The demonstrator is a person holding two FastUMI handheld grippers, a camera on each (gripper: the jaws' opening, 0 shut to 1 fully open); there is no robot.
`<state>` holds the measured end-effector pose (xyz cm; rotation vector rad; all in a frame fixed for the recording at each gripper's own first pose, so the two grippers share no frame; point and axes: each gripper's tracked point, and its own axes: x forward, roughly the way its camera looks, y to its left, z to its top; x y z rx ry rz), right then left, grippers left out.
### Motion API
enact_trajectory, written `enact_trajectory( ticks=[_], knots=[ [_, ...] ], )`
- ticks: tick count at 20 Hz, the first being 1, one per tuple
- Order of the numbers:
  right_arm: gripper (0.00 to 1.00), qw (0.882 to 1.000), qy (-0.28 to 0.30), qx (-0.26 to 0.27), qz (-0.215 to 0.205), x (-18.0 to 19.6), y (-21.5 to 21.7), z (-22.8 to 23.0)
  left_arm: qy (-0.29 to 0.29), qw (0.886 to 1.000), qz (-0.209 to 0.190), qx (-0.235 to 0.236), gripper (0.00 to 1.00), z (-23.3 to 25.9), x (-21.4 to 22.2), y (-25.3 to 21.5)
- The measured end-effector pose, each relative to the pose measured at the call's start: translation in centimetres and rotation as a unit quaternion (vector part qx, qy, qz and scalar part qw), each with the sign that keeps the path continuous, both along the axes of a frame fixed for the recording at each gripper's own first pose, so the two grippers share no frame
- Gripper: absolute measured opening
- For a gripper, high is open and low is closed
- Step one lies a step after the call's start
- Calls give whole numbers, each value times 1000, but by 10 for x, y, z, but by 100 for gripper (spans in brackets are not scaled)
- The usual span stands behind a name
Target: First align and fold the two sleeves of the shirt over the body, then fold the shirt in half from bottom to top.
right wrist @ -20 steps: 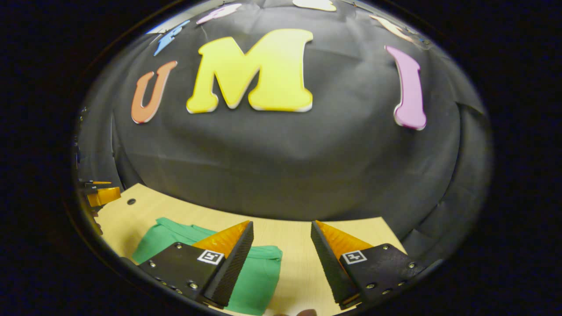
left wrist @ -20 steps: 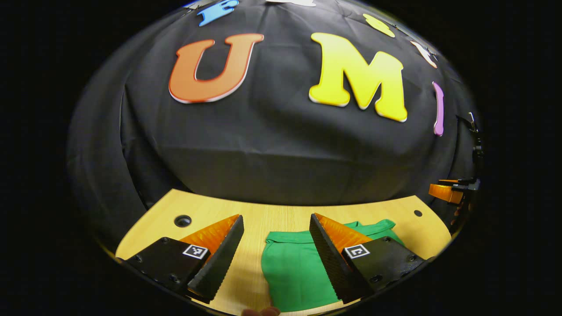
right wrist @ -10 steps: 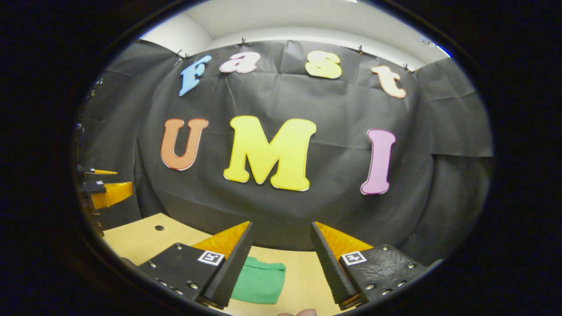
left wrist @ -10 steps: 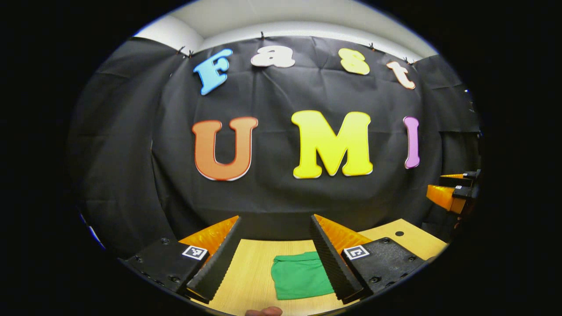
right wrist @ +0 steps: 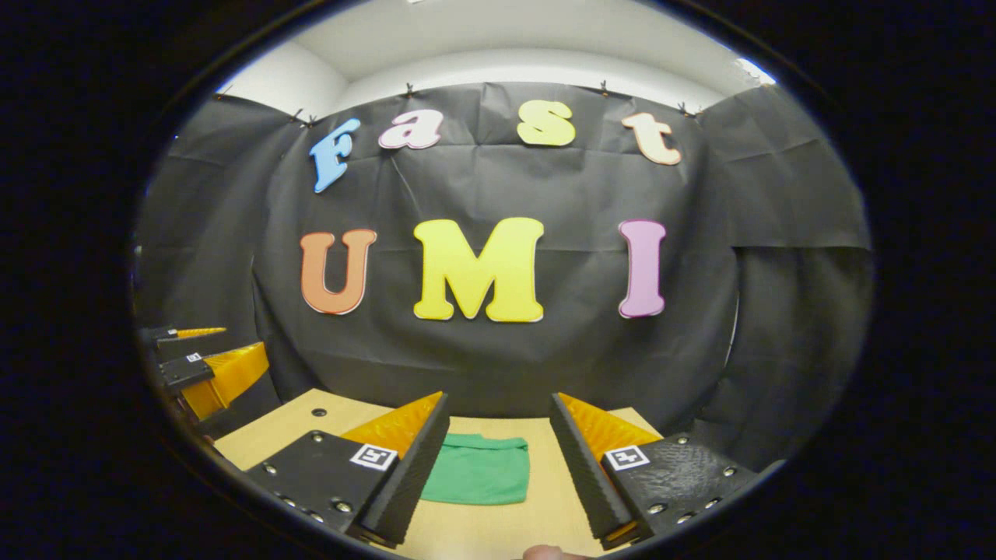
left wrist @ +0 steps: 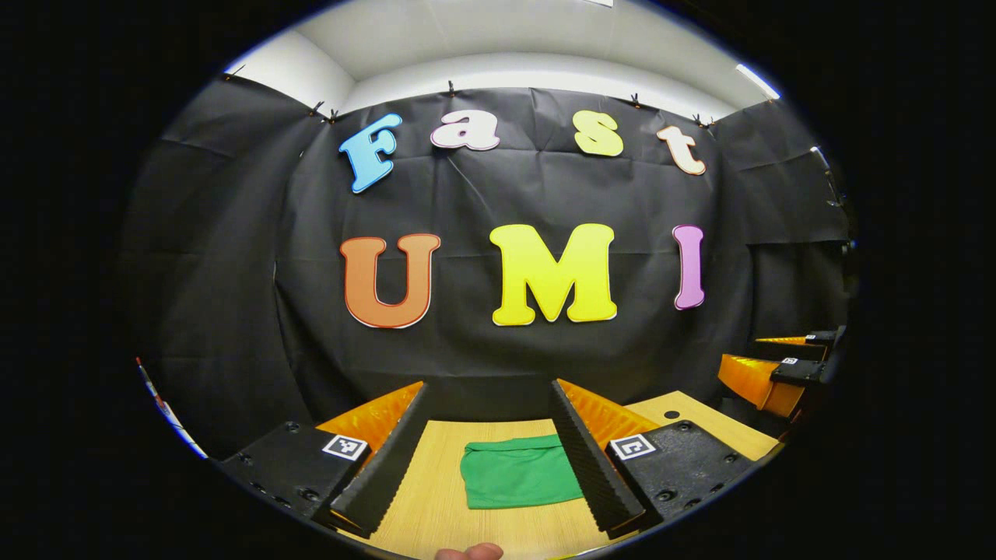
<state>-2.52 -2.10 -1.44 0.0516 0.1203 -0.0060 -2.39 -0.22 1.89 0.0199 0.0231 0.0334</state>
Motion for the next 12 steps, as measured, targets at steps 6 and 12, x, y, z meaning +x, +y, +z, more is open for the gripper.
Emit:
enact_trajectory(
  ticks=[6,12],
  knots=[
    [82,1000,9,2,-10,-17,-1,-6,11,1000,1,-13,98,-6,-7,-10],
    [82,1000,-4,6,-2,-22,2,3,8,1000,3,-6,97,0,-9,-11]
  ],
)
